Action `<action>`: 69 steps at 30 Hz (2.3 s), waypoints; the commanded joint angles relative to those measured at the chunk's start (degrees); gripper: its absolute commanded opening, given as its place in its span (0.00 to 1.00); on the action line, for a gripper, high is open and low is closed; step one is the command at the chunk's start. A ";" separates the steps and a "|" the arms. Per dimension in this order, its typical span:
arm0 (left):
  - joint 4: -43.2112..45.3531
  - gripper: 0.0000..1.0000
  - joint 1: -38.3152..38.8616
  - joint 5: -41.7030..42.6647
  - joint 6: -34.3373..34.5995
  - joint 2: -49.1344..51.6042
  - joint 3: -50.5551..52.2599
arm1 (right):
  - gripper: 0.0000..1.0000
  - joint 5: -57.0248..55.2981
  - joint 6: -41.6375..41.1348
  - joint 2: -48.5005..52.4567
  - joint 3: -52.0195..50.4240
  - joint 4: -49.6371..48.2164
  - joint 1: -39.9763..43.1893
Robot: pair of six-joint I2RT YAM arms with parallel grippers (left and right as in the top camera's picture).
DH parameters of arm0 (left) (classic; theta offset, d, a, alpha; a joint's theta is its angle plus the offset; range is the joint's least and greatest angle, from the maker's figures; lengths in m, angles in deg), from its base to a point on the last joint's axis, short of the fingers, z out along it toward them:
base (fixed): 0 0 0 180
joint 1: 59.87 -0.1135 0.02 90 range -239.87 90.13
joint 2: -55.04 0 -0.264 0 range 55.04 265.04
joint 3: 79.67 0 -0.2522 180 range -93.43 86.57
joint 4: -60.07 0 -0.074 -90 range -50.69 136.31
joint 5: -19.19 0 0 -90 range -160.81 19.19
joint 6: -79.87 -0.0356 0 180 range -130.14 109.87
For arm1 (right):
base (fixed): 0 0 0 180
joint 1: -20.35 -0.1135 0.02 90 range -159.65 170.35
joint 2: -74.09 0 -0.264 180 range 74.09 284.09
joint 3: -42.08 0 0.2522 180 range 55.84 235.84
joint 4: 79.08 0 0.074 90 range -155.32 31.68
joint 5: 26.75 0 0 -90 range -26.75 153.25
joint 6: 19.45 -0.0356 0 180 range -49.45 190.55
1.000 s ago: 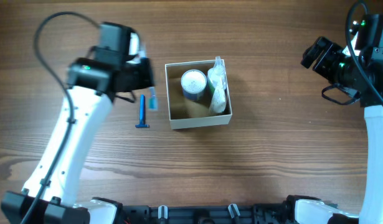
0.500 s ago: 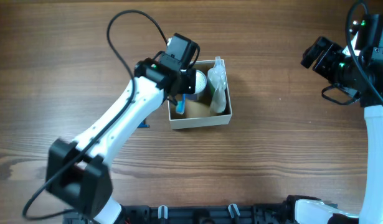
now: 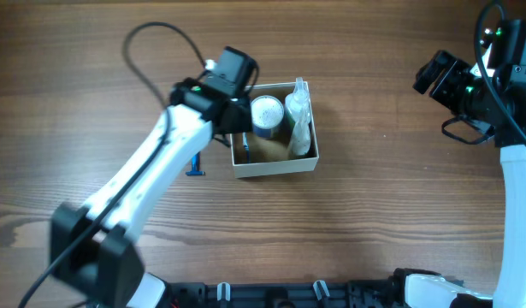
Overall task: Pack container
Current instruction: 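Place the toothbrush into the box beside the tub, then grasp the blue razor with the left gripper, then lower the blue razor into the box and release it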
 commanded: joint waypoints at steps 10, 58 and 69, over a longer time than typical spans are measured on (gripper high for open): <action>-5.55 0.75 -11.43 -4.11 -0.09 -1.38 5.29 | 1.00 0.72 -0.63 0.39 0.50 -0.11 0.13; 5.03 0.09 -1.22 6.36 -9.03 -0.94 0.37 | 1.00 0.72 -0.63 0.39 0.50 -0.09 0.13; 6.67 0.35 -1.42 6.36 -6.67 2.89 0.24 | 1.00 0.72 -0.63 0.39 0.50 -0.09 0.13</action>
